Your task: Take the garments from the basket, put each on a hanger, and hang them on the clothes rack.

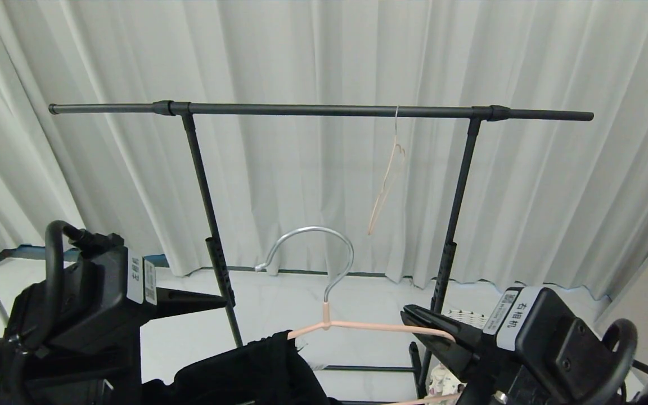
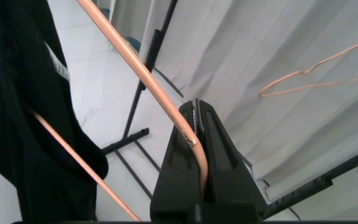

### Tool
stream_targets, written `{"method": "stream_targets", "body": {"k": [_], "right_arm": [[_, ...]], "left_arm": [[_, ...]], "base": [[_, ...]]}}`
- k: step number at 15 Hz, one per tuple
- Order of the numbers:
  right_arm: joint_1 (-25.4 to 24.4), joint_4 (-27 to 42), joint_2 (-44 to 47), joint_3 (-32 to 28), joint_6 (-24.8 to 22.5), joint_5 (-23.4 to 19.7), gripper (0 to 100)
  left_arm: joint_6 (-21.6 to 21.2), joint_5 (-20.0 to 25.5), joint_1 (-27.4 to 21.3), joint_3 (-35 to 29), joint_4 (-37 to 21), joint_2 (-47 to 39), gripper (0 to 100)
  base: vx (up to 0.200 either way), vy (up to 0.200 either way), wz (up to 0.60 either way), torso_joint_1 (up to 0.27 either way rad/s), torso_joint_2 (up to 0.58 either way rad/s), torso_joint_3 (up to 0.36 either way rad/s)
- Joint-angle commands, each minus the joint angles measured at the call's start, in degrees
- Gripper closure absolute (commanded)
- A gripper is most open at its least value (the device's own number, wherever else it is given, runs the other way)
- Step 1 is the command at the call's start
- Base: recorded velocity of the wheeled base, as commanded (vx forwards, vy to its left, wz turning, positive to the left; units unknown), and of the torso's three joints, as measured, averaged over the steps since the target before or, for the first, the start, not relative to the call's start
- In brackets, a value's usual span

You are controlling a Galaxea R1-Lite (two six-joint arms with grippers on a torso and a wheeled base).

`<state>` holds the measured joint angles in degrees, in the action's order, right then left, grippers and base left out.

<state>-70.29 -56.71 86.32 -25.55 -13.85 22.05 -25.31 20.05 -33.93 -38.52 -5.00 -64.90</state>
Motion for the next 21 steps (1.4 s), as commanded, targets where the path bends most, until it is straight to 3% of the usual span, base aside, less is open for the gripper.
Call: {"method": "stream_targets", "body": {"k": [1,2,8,9,16,18,21], "right_arm": [[-0.5,-0.1,-0.3,-0.3,0.0,0.0,100],[-0.6,-0.1,-0.5,-0.3,-0.1,0.0,100],[-0.9,-0.1,-0.6,-0.2,-0.2,0.0,100],[-0.9,-0.1,-0.6,-0.1,-0.2,0.0,0],[0.9,-0.1,-0.7,0.9,-3.4,3.2,0],[0.9,-0.1,-1.1,1.5,-3.5,3.1,0],[0.9,0.0,-1.8,2.7,-2.0,1.9,0]], "left_arm": [[0.0,0.0,-0.4,1.1,-0.1,-0.2,0],[-0.1,0.0,-0.5,1.2,-0.1,-0.3,100],[-0.6,-0.1,-0.4,1.0,-0.1,-1.0,100],[-0.6,-0.1,-0.4,1.0,0.0,-1.1,100],[-0.4,-0.3,1.8,1.7,0.0,-0.6,100],[-0.4,-1.9,4.0,1.6,0.0,-0.6,100],[0.0,-3.2,10.8,1.5,3.4,-1.0,100]], "base": [[0.000,0.000,0.00,0.000,0.00,0.000],[0.000,0.000,0.00,0.000,0.00,0.000],[0.000,0.000,0.00,0.000,0.00,0.000],[0.000,0.000,0.00,0.000,0.00,0.000],[0.000,0.000,0.00,0.000,0.00,0.000],[0.000,0.000,0.00,0.000,0.00,0.000],[0.000,0.000,0.00,0.000,0.00,0.000]]}}
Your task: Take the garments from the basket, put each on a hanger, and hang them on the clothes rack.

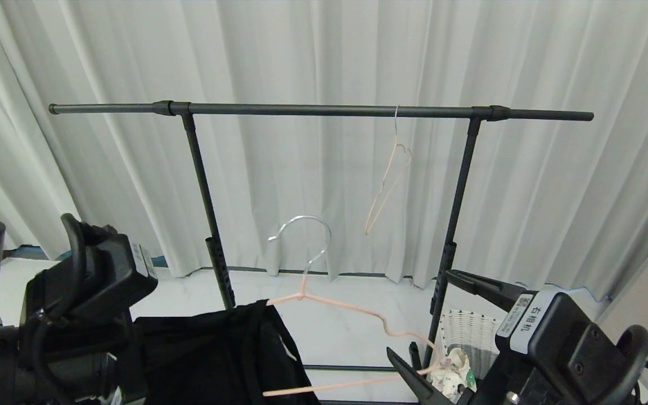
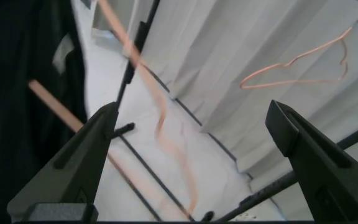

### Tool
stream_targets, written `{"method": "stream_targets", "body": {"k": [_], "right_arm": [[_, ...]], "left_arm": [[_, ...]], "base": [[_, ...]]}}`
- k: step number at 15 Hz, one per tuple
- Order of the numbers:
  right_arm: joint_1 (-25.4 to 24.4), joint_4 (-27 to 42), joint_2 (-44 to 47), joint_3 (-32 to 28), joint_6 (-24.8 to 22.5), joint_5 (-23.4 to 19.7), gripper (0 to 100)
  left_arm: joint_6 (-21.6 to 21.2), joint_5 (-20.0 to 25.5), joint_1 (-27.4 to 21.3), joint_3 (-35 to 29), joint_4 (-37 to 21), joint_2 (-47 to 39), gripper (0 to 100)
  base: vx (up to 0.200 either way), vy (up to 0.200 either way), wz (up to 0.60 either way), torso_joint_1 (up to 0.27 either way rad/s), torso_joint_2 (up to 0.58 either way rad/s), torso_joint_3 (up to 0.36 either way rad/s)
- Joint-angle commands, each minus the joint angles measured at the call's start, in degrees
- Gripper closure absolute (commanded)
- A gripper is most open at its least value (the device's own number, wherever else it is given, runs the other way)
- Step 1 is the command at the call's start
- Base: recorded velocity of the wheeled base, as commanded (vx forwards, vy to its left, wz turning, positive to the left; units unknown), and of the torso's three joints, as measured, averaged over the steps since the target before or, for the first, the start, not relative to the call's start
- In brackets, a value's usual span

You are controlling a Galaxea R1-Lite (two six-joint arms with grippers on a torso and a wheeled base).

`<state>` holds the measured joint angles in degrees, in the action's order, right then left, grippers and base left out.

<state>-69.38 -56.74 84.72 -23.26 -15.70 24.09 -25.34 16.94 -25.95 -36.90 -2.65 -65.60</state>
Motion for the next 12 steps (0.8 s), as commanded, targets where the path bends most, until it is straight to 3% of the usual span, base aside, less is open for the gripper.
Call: {"method": "stream_targets", "body": {"k": [1,4,6,9,10,12], "right_arm": [[-0.3,0.1,0.0,0.6,1.9,-0.2,0],[-1.6,1.4,1.0,0.5,10.5,-0.4,0],[-3.0,5.6,1.8,-0.6,18.1,-0.4,0],[-4.6,9.7,9.1,-8.0,35.7,-0.3,0],[-4.5,9.8,12.4,-10.6,38.5,-0.2,0],[-2.7,9.7,17.8,-14.0,39.0,-0.1,0]], "left_arm": [[0.5,-0.1,4.2,-0.4,2.2,-0.4,100],[13.0,-0.2,4.4,-3.0,4.7,0.1,100],[13.1,-0.1,4.1,-3.6,5.6,0.7,100],[11.9,-0.2,0.5,-3.6,7.4,1.3,100],[9.5,-0.2,0.0,-3.7,7.8,1.2,100],[6.1,-0.2,0.0,-3.7,7.9,1.1,100]], "base": [[0.000,0.000,0.00,0.000,0.00,0.000],[0.000,0.000,0.00,0.000,0.00,0.000],[0.000,0.000,0.00,0.000,0.00,0.000],[0.000,0.000,0.00,0.000,0.00,0.000],[0.000,0.000,0.00,0.000,0.00,0.000],[0.000,0.000,0.00,0.000,0.00,0.000]]}}
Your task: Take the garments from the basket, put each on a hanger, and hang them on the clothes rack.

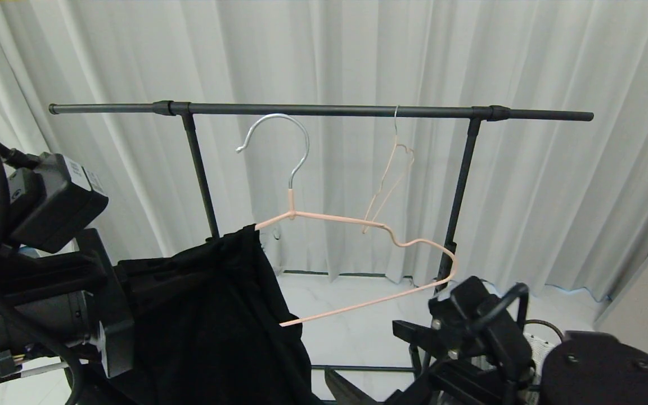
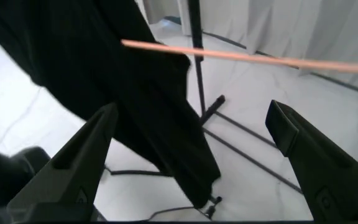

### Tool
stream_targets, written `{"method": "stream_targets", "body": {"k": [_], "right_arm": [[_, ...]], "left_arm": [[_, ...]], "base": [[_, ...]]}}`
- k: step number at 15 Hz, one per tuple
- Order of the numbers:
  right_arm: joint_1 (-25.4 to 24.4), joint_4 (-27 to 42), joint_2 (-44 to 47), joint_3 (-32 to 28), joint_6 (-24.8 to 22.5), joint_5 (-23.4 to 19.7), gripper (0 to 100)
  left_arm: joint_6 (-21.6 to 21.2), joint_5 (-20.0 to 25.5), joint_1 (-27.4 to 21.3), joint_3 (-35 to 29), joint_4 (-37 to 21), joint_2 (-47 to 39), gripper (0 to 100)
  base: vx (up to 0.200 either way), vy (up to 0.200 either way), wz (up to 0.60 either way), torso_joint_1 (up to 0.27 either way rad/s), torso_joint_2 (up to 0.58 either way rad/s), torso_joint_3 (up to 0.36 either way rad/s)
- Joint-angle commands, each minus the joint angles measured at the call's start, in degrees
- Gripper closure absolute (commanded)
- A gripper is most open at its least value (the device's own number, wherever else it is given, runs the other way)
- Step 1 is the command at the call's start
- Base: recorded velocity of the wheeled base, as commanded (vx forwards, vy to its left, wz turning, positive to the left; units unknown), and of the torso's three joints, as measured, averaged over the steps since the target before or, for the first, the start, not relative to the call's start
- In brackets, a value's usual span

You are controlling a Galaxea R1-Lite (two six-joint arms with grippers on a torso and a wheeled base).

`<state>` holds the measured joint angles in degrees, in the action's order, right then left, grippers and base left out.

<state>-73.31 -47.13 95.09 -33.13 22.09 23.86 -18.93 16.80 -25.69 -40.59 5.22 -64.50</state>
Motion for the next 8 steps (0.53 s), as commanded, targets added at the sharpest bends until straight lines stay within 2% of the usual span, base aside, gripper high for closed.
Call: {"method": "stream_targets", "body": {"k": [1,4,8], "right_arm": [[2.4,0.1,9.0,-5.4,1.3,0.3,0],[5.3,0.0,11.9,-6.6,1.2,2.3,0],[5.6,-0.1,13.9,-7.1,0.9,4.0,0]], "left_arm": [[-0.4,0.0,-0.2,0.0,0.1,0.1,100],[-0.4,0.0,-0.3,0.0,0.1,0.3,100],[-0.4,0.0,-2.5,0.1,0.1,1.2,100]], "base": [[0.000,0.000,0.00,0.000,0.00,0.000],[0.000,0.000,0.00,0.000,0.00,0.000],[0.000,0.000,0.00,0.000,0.00,0.000]]}}
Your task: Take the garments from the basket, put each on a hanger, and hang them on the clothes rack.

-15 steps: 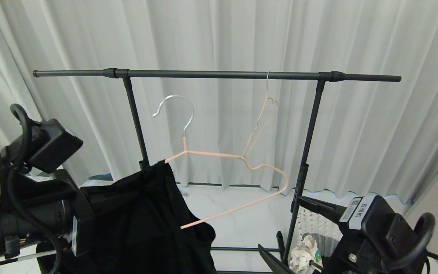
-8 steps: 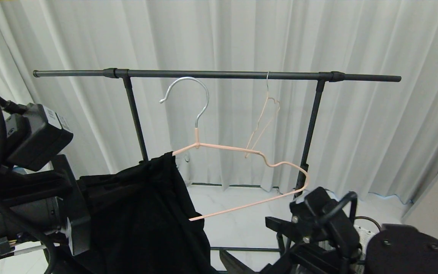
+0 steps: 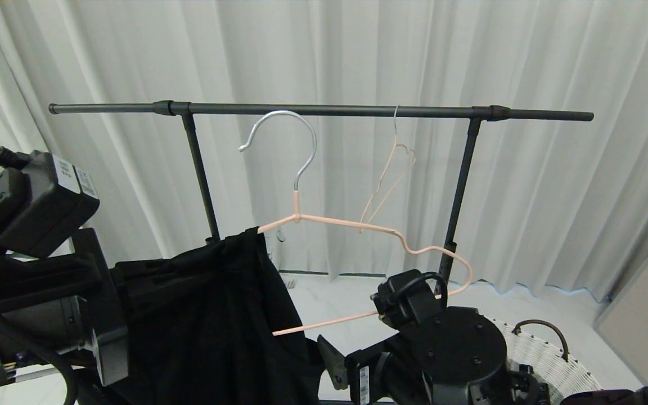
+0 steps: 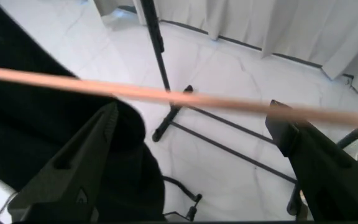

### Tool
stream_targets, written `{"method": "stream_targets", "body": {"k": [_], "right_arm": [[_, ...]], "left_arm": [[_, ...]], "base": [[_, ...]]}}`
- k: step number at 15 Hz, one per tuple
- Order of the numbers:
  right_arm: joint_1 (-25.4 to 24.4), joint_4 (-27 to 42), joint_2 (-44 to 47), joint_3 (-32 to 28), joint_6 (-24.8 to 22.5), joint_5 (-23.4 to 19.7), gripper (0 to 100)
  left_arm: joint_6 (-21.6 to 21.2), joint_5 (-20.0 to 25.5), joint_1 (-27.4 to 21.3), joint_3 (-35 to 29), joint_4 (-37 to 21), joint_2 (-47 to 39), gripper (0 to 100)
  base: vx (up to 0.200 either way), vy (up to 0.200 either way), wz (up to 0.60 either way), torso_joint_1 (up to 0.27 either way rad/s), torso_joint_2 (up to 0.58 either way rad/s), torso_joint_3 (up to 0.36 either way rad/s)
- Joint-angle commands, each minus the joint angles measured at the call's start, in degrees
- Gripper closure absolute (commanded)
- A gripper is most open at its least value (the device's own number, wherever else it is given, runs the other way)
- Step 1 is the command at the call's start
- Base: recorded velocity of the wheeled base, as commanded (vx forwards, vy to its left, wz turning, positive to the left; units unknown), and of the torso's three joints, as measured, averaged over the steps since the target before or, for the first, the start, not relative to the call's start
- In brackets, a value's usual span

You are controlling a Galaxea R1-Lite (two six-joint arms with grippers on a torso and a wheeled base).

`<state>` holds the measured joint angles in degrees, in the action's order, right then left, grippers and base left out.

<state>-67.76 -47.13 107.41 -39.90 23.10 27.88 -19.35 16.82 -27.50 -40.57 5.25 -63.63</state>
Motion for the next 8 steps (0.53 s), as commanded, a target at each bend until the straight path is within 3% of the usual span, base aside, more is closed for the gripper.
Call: {"method": "stream_targets", "body": {"k": [1,8], "right_arm": [[-0.2,-0.1,2.3,-1.1,-0.2,0.1,0],[-3.7,0.1,5.6,-0.4,-3.2,5.2,0]], "left_arm": [[0.0,0.0,-1.2,0.1,0.0,0.4,100],[0.4,-0.2,-0.8,-1.3,0.1,0.0,100]], "base": [[0.000,0.000,0.00,0.000,0.00,0.000],[0.000,0.000,0.00,0.000,0.00,0.000]]}}
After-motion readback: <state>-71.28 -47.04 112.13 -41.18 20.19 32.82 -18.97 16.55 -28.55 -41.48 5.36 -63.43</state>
